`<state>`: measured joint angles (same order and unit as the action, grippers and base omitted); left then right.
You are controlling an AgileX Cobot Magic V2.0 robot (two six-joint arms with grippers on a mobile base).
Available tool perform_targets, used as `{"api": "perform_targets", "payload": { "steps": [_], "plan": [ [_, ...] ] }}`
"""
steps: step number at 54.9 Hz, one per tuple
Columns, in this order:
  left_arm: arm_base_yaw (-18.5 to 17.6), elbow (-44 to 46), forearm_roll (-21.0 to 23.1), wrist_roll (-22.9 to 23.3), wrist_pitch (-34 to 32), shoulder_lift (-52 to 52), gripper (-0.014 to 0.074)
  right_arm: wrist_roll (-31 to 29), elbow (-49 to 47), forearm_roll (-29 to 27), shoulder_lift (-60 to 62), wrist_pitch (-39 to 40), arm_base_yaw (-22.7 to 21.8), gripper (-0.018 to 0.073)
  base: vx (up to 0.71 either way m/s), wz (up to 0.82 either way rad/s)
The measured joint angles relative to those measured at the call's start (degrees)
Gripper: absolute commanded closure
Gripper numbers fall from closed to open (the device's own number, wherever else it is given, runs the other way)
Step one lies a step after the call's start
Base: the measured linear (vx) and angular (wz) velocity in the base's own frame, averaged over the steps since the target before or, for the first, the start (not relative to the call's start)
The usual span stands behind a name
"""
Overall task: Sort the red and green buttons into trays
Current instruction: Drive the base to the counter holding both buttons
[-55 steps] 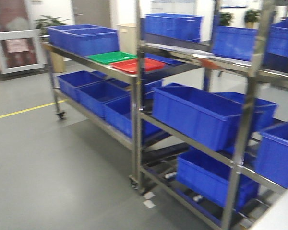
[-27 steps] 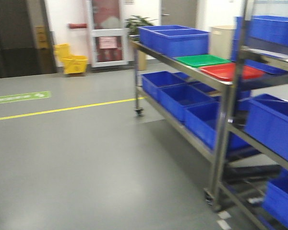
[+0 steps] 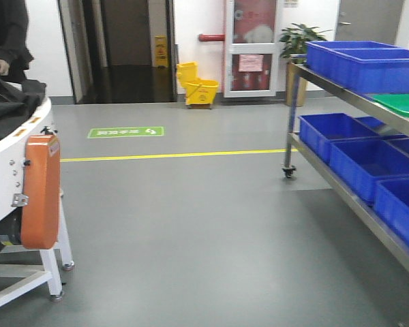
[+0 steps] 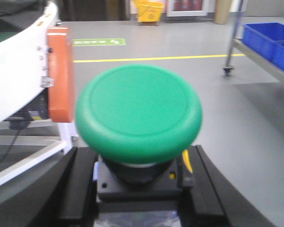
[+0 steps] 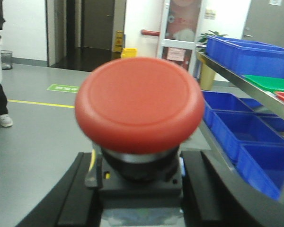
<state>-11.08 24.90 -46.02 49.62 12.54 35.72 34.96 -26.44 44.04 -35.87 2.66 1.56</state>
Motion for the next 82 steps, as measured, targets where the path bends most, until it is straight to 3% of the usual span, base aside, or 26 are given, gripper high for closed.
{"api": "perform_targets", "payload": {
  "steps": [53,82],
  "plan": [
    [0.0,-0.1,0.1,0.0,0.0,0.0,0.0591,0.0,0.2,0.0,-0.1,-0.1,0.0,0.0568,0.5,0.07],
    [0.0,-0.1,0.1,0.0,0.0,0.0,0.0591,0.0,0.2,0.0,-0.1,-0.1,0.0,0.0568,0.57,-0.19]
  ]
}}
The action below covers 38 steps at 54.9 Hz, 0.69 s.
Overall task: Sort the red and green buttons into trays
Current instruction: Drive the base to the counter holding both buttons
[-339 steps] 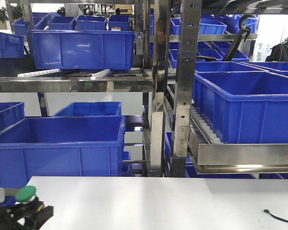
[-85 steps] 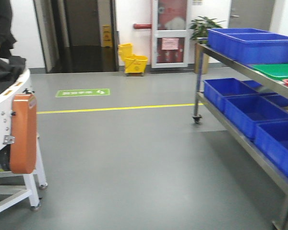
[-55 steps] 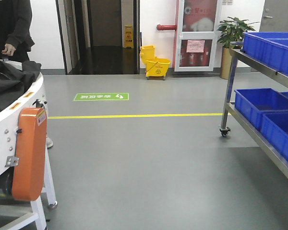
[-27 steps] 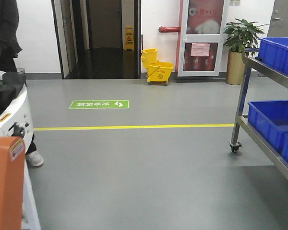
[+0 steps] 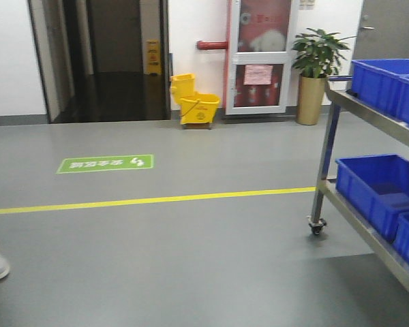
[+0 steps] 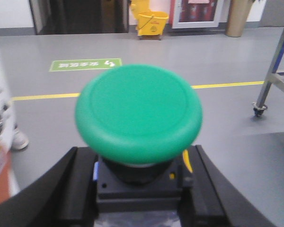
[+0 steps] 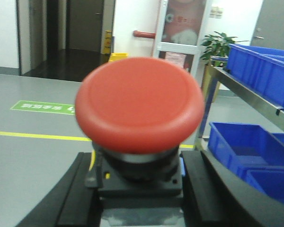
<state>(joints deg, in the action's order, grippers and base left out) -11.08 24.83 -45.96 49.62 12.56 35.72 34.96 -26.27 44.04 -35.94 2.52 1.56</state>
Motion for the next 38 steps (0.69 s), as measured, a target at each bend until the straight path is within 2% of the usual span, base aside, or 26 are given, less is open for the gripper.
{"api": "perform_targets", "payload": {
  "steps": [38],
  "plan": [
    [0.0,0.0,0.0,0.0,0.0,0.1,0.0591,0.0,0.0,0.0,0.0,0.0,0.0,0.0568,0.54,-0.41]
  ]
}}
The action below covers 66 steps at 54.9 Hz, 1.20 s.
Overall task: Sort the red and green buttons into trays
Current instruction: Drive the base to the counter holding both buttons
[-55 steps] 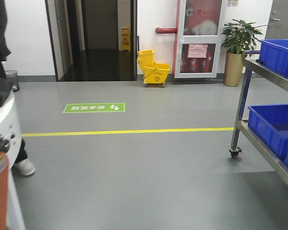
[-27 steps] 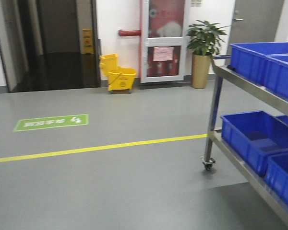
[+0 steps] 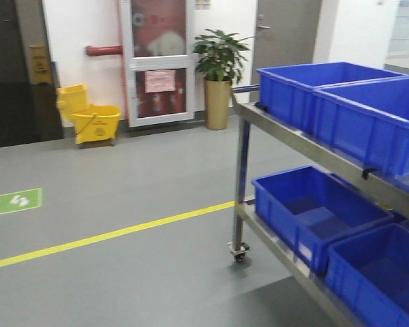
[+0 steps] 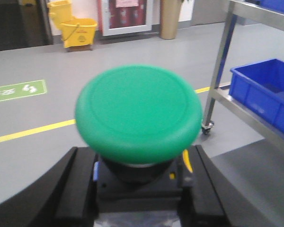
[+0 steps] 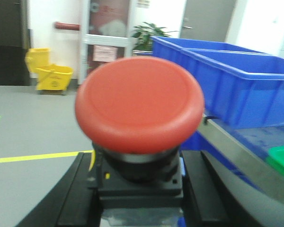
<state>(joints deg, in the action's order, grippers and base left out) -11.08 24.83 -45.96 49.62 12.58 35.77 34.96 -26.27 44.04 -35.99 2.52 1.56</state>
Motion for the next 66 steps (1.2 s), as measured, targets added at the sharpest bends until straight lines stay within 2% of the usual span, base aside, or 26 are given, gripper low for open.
{"api": "perform_targets", "payload": {
  "steps": [27,66],
  "plan": [
    [0.0,0.0,0.0,0.0,0.0,0.0,0.0591,0.0,0.0,0.0,-0.1,0.1,0.0,0.0568,0.48,-0.54],
    [0.0,0.0,0.0,0.0,0.0,0.0,0.0591,0.0,0.0,0.0,-0.1,0.0,0.0,0.0568,0.32,-0.86]
  ]
}}
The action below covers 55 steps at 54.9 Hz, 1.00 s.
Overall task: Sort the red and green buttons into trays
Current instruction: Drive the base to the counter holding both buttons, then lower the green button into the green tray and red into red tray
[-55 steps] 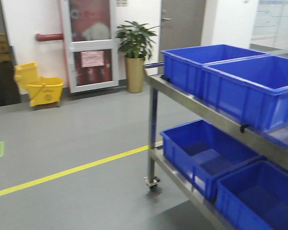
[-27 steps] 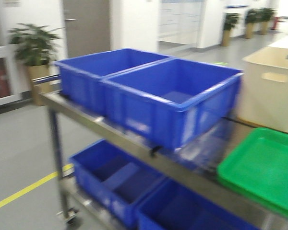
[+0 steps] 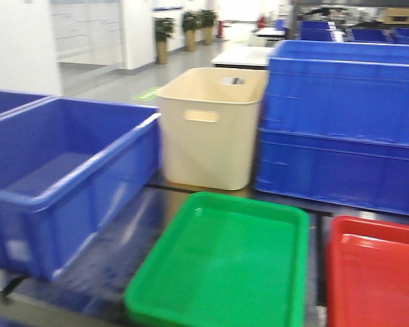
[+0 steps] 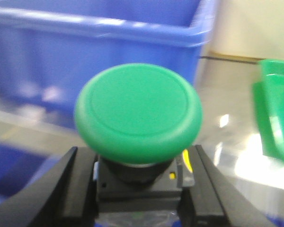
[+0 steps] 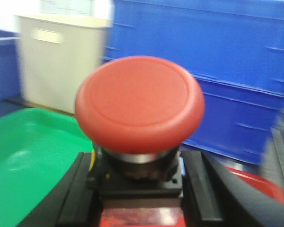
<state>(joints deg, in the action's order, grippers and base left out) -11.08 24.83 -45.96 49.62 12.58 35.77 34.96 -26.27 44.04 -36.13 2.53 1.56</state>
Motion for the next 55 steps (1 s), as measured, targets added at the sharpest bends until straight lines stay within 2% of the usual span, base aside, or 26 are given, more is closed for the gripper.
{"api": "perform_targets", "payload": {
  "steps": [27,55],
  "plan": [
    [0.0,0.0,0.0,0.0,-0.2,0.0,0.0591,0.0,0.0,0.0,0.0,-0.1,0.0,0.0568,0.15,-0.56],
    [0.0,0.0,0.0,0.0,-0.1,0.0,0.0591,0.0,0.0,0.0,0.0,-0.1,0.0,0.0568,0.02,-0.07]
  ]
}}
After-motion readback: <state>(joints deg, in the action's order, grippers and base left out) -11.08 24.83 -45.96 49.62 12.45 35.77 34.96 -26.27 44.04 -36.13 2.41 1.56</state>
